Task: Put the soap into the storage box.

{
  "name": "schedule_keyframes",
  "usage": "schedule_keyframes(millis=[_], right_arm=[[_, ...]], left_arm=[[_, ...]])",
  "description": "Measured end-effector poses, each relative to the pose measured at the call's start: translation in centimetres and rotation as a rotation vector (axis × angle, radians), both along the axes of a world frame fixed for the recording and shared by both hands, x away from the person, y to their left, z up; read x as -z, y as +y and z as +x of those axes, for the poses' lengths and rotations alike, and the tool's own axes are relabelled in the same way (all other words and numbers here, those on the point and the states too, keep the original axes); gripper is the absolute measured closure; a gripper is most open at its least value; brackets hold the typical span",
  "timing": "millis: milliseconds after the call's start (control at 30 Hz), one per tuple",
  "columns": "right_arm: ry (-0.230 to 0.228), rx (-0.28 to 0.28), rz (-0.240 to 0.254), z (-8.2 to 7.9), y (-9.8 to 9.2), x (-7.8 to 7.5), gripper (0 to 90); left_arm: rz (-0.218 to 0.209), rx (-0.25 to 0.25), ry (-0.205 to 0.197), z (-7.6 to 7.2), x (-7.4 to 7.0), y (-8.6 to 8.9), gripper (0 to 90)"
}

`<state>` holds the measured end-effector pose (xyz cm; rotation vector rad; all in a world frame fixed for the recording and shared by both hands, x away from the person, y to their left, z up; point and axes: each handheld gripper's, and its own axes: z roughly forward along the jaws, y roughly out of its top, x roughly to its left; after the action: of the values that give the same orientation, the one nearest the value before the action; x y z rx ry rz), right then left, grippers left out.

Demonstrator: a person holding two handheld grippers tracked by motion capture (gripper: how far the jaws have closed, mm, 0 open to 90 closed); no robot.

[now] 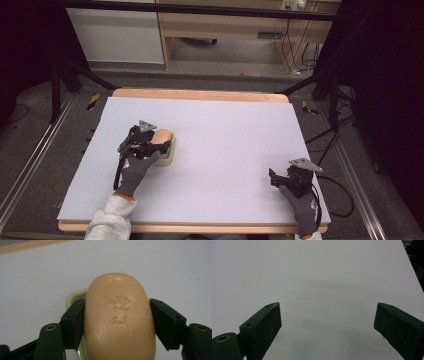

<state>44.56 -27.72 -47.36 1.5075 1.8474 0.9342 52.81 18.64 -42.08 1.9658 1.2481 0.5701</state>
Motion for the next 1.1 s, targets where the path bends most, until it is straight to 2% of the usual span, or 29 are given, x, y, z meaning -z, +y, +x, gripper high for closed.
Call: schedule_keyframes(millis=[233, 800, 1100], right_arm=[[0.000, -0.006, -0.003, 0.0, 0.0, 0.0, 7.8], [0.001, -0.009, -0.004, 0.1, 0.1, 0.1, 7.8], [0.001, -0.009, -0.002, 0.1, 0.1, 0.1, 7.8]], left_arm=[[0.004, -0.017, 0.011, 0.4, 0.7, 0.2, 31.7], [0.035, -0.015, 0.039, 1.3, 2.4, -0.4, 31.8], [0.052, -0.015, 0.043, 1.4, 2.7, -0.6, 31.8]])
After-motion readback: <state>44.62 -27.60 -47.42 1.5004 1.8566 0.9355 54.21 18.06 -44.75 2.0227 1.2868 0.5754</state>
